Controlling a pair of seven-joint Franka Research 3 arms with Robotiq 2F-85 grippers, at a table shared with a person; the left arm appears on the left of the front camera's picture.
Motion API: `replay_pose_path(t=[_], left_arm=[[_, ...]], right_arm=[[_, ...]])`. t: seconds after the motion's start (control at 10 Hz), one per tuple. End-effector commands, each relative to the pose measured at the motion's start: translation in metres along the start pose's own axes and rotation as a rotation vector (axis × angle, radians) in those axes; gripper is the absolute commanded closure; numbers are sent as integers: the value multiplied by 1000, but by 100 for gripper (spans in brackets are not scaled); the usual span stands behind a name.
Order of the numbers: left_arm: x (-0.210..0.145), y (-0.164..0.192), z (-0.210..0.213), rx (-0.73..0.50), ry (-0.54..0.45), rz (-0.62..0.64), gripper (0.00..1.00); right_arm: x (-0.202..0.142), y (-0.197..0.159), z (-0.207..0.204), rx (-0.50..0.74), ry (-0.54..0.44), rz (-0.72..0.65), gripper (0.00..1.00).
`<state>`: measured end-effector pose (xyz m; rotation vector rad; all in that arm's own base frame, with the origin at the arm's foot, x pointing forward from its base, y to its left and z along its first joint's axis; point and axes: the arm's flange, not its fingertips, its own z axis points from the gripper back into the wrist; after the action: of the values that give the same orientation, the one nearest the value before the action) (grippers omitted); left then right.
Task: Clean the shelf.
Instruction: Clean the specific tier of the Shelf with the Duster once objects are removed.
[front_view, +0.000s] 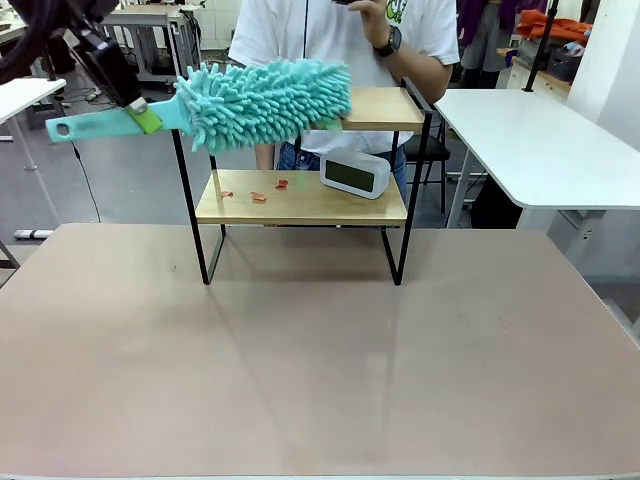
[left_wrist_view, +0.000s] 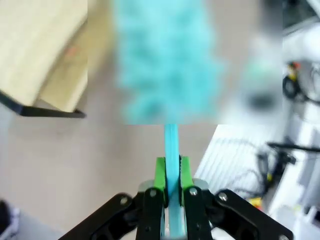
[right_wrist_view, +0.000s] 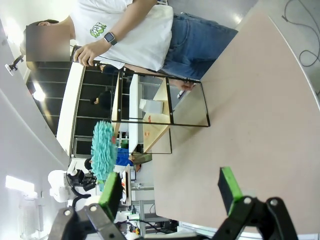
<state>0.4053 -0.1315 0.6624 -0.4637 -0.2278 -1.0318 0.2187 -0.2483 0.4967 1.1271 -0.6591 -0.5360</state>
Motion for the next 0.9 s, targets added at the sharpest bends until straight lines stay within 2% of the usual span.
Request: replay_pose_path(t=[0.0,0.2,0.8], left_arm=[[-10,3,16,-148,75,-177,88],[-18,-2,24,-267,93,-295,88],[-19,2,24,-252,81,-248,88]], right_arm=[[2,2,-1,23,-10,25,0],[2,2,-1,23,-10,25,0],[2,2,-1,23,-10,25,0]])
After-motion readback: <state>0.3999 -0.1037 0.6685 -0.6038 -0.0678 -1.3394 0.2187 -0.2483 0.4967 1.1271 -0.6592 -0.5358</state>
